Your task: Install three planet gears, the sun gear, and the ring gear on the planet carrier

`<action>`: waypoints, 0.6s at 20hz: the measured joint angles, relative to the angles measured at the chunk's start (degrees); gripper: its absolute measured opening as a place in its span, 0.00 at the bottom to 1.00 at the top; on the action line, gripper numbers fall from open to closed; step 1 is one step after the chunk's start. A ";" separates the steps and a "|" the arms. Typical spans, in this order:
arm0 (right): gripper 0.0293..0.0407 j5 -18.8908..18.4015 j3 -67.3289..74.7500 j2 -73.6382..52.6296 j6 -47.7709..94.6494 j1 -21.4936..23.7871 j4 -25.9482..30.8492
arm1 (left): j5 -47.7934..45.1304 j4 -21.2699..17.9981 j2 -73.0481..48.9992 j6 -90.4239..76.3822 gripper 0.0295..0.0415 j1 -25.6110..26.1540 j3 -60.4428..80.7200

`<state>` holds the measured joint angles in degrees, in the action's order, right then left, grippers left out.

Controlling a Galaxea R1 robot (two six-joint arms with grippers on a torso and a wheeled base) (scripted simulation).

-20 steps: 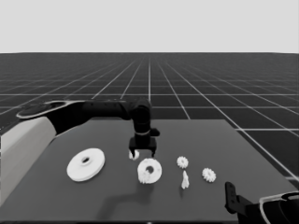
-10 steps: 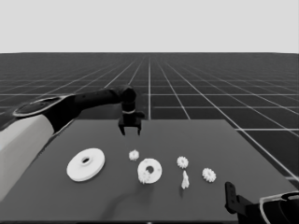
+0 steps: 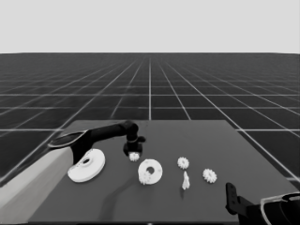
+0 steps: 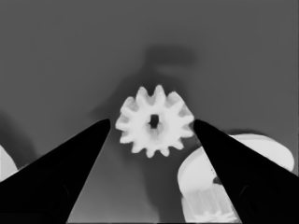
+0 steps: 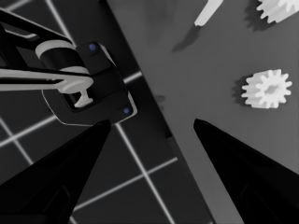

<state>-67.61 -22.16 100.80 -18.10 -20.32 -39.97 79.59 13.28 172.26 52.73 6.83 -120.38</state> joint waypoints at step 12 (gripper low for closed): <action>0.81 0.00 0.00 0.00 0.00 0.00 0.00 | -1.26 0.58 1.26 -1.63 0.14 0.89 -3.19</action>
<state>-67.61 -22.16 100.80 -18.10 -20.32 -39.97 78.32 13.86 173.53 51.09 7.72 -123.56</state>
